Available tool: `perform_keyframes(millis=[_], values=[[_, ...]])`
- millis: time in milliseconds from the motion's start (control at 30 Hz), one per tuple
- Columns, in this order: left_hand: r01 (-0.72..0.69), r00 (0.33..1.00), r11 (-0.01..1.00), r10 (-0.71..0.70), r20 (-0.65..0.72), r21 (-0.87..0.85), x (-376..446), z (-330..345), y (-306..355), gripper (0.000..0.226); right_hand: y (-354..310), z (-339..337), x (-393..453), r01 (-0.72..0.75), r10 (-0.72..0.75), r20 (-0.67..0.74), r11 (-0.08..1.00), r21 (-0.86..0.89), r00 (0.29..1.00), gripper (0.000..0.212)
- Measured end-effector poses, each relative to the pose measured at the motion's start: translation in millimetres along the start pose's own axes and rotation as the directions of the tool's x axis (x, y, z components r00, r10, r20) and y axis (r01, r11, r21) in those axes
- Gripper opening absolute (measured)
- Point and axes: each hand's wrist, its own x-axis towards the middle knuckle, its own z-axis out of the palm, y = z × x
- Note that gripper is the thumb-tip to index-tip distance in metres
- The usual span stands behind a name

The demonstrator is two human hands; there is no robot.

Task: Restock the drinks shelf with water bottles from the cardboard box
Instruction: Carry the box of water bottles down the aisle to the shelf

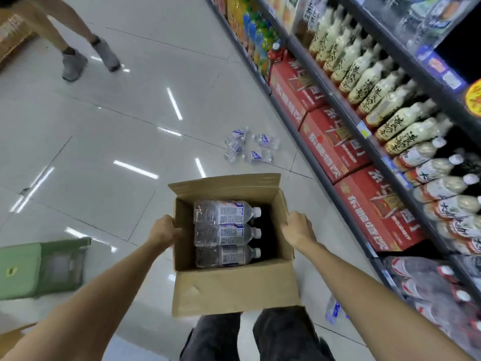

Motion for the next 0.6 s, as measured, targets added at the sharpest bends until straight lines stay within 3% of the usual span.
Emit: perform_keyframes(millis=[100,267,600], values=[[0.003,1.000,1.000,-0.003,0.011,0.018,57,-45,33,0.029,-45,-23,45,-0.027,0.028,-0.012,0.999,0.042,1.000,0.015],[-0.059,0.998,0.993,0.058,0.008,0.102,154,-106,96,0.018,-103,-59,125,-0.053,0.056,-0.029,0.992,0.112,0.998,0.008],[-0.139,0.990,0.969,0.134,0.039,0.206,313,-182,245,0.020,-184,-152,278,-0.132,0.141,-0.043,0.977,0.170,0.989,0.028]])
